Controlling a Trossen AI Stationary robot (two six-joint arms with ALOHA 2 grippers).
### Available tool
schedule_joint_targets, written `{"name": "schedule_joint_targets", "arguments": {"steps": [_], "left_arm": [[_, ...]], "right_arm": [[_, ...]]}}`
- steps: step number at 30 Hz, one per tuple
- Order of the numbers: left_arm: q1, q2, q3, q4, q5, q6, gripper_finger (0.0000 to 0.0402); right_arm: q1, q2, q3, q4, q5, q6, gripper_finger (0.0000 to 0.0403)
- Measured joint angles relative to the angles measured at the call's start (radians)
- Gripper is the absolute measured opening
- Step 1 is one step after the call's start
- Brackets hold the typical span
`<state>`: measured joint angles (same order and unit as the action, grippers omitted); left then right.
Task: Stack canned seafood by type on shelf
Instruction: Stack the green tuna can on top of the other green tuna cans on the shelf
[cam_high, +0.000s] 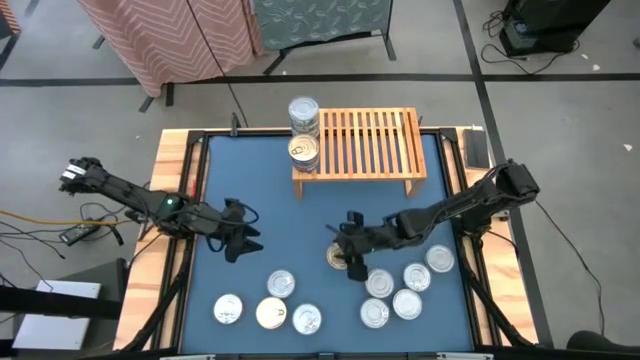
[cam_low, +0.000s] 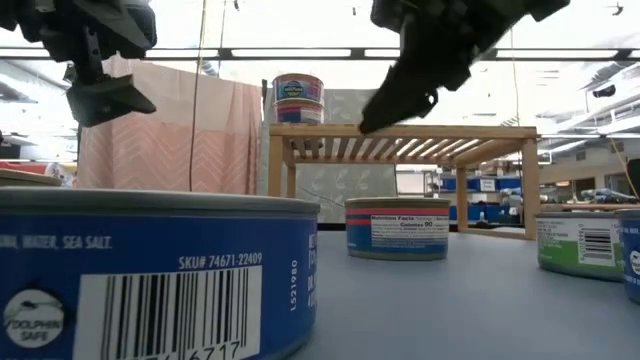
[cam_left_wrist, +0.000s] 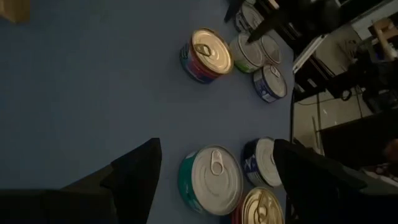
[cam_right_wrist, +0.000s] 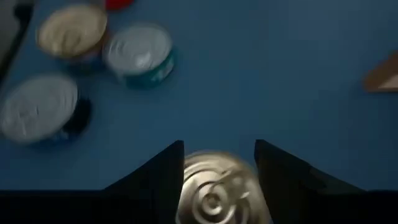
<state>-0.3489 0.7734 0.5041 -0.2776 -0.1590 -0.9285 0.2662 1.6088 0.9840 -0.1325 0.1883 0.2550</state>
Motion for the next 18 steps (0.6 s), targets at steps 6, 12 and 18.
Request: {"name": "schedule_joint_targets", "arguments": {"steps": [6,12,18], "left_arm": [[0.0,0.087,0.0,0.08,0.018,-0.014,0.0312],[0.0,0.166,0.0,0.131,0.018,0.032,0.0312],[0.0,0.203,0.0,0.2,0.018,0.036,0.0312]], "right_arm": [[-0.004,-0.095,0.002,-0.203,-0.026,0.13,0.0196],[0.119,-0.125,0.002,-0.537,-0.093,0.344,0.0191],[0.281,-0.121,-0.037,-0.561,-0.123,0.558,0.019]]}}
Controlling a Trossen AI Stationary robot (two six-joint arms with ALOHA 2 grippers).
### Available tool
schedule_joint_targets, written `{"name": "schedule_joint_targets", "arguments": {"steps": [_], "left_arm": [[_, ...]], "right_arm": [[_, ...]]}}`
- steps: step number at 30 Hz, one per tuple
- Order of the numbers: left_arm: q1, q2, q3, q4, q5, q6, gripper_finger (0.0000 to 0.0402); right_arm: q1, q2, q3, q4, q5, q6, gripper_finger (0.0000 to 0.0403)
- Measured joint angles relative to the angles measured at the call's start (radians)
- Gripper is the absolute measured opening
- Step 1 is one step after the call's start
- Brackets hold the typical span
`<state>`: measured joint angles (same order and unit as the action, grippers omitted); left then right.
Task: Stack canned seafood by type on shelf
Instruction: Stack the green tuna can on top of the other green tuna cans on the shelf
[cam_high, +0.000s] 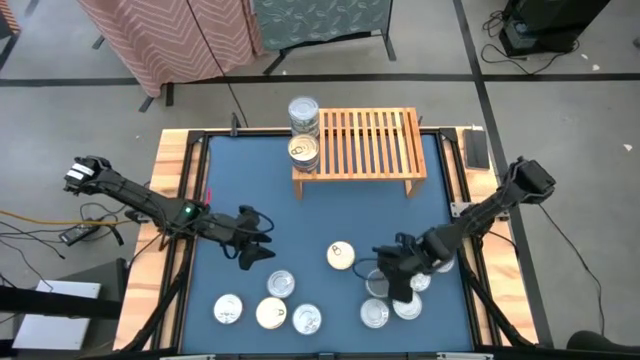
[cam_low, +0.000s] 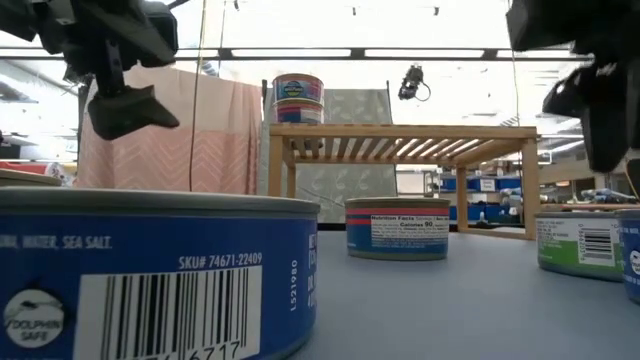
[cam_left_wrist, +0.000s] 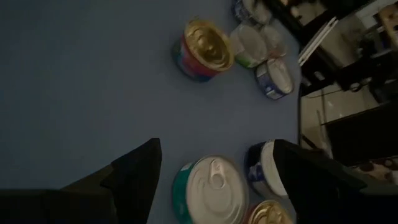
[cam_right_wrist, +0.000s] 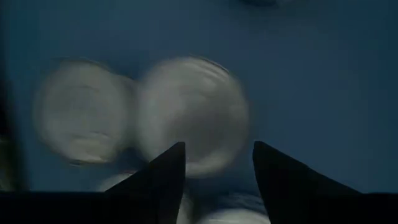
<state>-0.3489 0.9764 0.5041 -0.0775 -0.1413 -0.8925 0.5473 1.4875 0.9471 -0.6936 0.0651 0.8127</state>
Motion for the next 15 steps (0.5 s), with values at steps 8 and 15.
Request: {"name": "schedule_joint_targets", "arguments": {"steps": [8,15], "left_arm": [[0.002,0.001,0.0,0.037,0.0,-0.001,0.0312],[0.002,0.001,0.0,0.038,0.0,-0.005,0.0312]], "right_arm": [[0.054,0.077,0.001,0.051,0.06,0.083,0.0176],[0.038,0.17,0.007,0.055,0.041,0.042,0.0172]]}}
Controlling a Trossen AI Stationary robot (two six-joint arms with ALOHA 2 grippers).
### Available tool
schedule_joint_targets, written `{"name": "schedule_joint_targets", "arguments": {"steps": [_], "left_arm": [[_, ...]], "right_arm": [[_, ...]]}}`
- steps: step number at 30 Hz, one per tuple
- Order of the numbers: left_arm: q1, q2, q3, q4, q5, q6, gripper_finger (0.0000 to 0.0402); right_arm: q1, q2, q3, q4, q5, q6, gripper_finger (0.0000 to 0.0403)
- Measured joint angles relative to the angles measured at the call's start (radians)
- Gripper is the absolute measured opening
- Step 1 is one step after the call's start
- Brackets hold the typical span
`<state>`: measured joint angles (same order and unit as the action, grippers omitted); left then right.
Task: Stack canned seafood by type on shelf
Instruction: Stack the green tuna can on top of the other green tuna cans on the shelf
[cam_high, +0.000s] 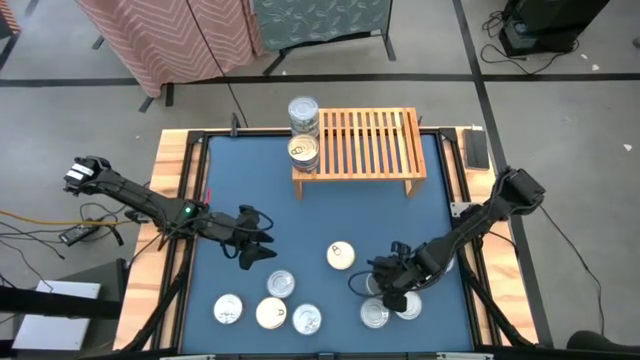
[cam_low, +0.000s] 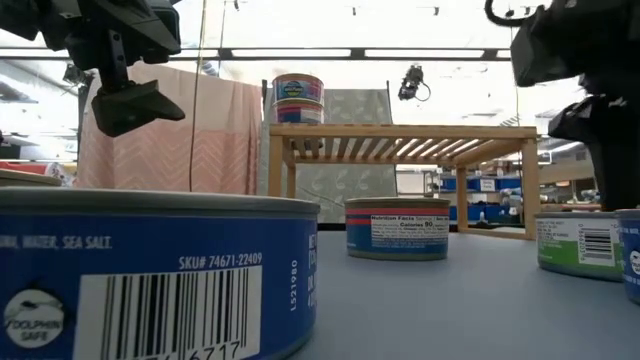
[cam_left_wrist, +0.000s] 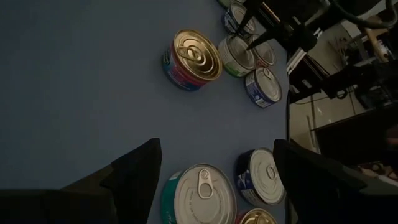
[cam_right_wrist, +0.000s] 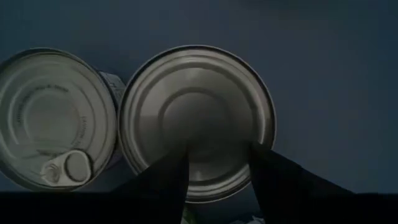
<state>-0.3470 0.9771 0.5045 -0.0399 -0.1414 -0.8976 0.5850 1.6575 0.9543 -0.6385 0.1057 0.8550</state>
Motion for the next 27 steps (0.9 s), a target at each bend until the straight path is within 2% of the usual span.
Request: {"name": "schedule_joint_targets", "arguments": {"steps": [6,11,17,21,24,27], "left_arm": [[0.0,0.0,0.0,0.006,0.0,-0.022,0.0312],[0.0,0.0,0.0,0.005,-0.004,0.0,0.0312],[0.0,0.0,0.0,-0.004,-0.005,0.035,0.0312],[0.0,-0.004,0.0,-0.014,-0.004,0.059,0.0312],[0.0,-0.005,0.0,-0.035,-0.004,0.07,0.0312],[0.0,-0.005,0.0,-0.058,-0.026,0.082,0.0312]], "right_arm": [[-0.144,-0.024,-0.006,-0.054,0.09,-0.083,0.0171],[-0.318,-0.033,-0.007,-0.05,0.096,-0.209,0.0171],[-0.478,-0.017,-0.008,0.148,0.085,-0.376,0.0171],[-0.524,-0.004,-0.008,0.318,-0.002,-0.433,0.0171],[-0.496,0.045,-0.006,0.383,-0.052,-0.469,0.0168],[-0.457,0.112,-0.001,0.456,-0.08,-0.436,0.0163]]}}
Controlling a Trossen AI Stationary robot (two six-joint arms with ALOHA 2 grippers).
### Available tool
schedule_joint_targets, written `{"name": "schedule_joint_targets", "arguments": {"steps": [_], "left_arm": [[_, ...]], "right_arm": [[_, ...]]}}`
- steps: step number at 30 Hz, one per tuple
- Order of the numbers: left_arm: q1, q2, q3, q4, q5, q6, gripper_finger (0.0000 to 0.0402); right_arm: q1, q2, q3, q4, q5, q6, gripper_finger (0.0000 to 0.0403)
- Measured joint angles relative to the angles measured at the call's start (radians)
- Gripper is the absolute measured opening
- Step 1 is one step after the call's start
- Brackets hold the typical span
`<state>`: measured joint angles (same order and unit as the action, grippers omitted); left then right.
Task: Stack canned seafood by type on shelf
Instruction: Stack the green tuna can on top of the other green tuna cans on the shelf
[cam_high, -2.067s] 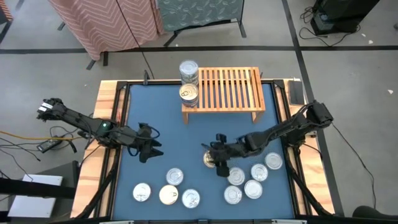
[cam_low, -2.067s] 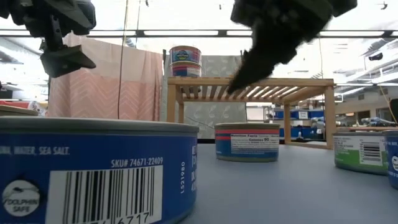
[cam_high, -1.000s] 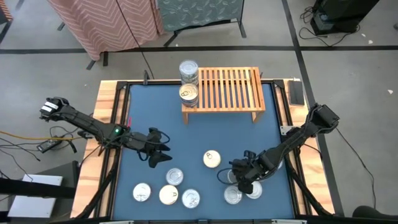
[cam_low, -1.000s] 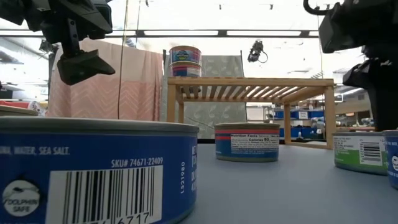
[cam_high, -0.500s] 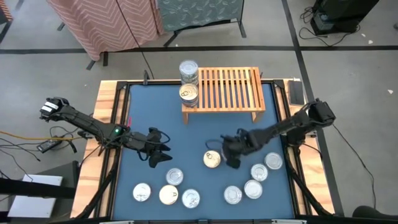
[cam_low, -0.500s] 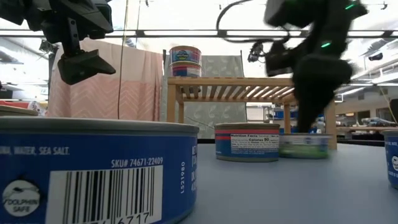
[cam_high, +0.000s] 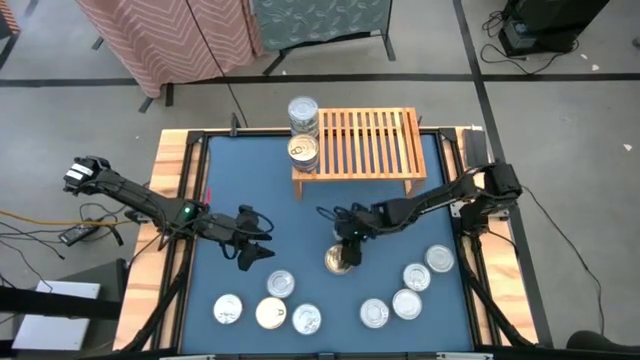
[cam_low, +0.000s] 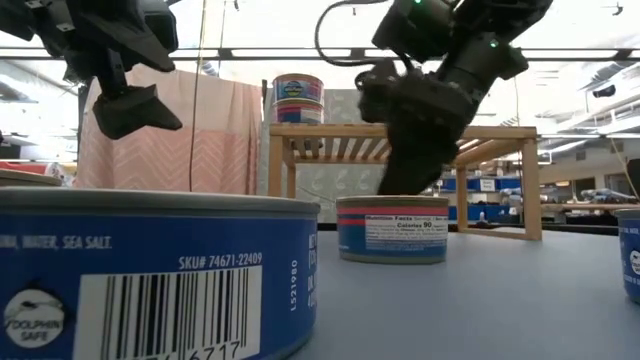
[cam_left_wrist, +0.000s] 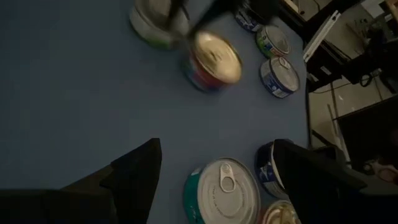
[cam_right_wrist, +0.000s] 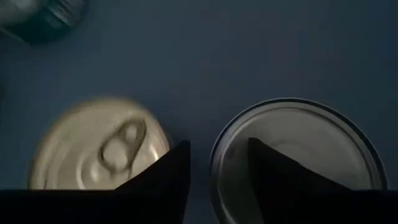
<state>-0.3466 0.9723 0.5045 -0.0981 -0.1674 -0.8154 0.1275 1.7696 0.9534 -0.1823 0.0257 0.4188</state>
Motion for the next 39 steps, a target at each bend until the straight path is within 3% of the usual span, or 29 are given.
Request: {"name": "schedule_joint_targets", "arguments": {"steps": [3,7,12,17,20,25,28,32,39], "left_arm": [[0.001,0.0,0.0,-0.005,-0.023,0.0,0.0312],[0.02,0.0,0.0,-0.003,-0.038,0.0,0.0312],[0.067,0.0,0.0,0.045,-0.045,0.0,0.0312],[0.151,0.0,0.0,0.132,0.003,-0.009,0.0312],[0.201,0.0,0.0,0.135,0.042,-0.067,0.0312],[0.259,0.0,0.0,0.168,0.089,-0.104,0.0312],[0.29,0.0,0.0,0.226,0.14,-0.133,0.0312],[0.324,0.006,0.0,0.303,0.172,-0.137,0.0312],[0.354,0.039,0.001,0.331,0.214,-0.159,0.0312]], "right_arm": [[0.022,0.026,0.032,0.054,0.016,0.026,0.016],[0.03,0.01,0.114,0.034,0.147,-0.032,0.0155],[0.007,-0.012,0.23,-0.029,0.174,-0.044,0.0153],[-0.039,-0.057,0.276,-0.264,0.228,0.281,0.0154],[-0.034,-0.071,0.22,-0.294,0.228,0.463,0.0154],[0.017,-0.19,0.079,-0.056,0.211,0.563,0.0145],[0.046,-0.271,-0.063,0.017,0.253,0.684,0.0132],[0.07,-0.376,-0.252,0.238,0.276,0.787,0.0114],[0.107,-0.329,-0.367,0.351,0.298,0.861,0.0075]]}}
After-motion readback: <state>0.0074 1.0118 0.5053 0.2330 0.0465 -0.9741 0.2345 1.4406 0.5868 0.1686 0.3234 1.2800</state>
